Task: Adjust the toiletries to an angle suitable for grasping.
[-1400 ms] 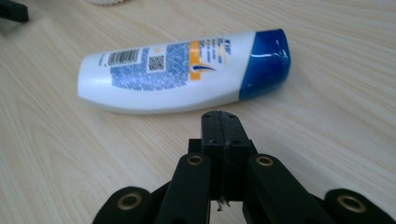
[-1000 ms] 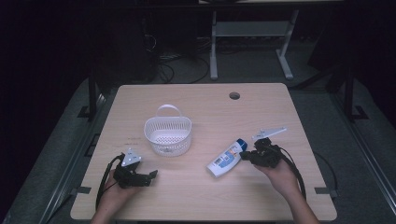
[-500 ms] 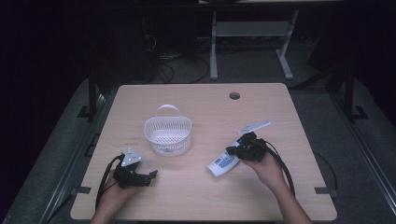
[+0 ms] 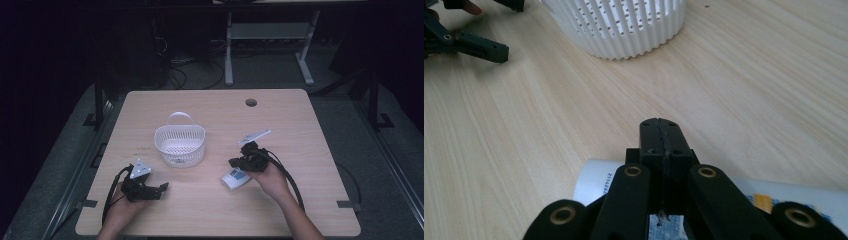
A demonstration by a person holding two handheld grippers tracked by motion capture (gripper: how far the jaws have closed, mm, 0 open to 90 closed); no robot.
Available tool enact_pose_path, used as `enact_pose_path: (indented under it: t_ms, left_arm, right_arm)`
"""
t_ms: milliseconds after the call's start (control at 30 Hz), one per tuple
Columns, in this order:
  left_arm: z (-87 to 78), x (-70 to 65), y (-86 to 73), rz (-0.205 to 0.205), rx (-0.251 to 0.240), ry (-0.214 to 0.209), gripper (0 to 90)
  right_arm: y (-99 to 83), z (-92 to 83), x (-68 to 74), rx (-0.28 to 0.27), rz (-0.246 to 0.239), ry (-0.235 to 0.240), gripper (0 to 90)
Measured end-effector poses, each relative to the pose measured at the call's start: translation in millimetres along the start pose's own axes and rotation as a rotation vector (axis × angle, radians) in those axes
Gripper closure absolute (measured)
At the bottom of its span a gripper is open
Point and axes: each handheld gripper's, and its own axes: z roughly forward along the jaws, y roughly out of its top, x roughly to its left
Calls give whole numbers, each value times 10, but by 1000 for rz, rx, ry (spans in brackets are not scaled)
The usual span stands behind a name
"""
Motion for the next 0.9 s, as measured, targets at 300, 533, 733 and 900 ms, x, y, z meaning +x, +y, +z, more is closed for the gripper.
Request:
enact_pose_path:
  t_ms: [300,533,733,900]
  left_arm:
    - [-1,0,0,0,1,0,129]
    - [-1,0,0,0,1,0,129]
    - [0,0,0,0,1,0,129]
    - [0,0,0,0,0,0,129]
  right_arm:
    - [47,194,92,54,-29,5,897]
    - [37,251,121,86,-49,-1,897]
    - [23,250,117,91,-49,-3,897]
    - [-1,227,120,89,-48,-4,897]
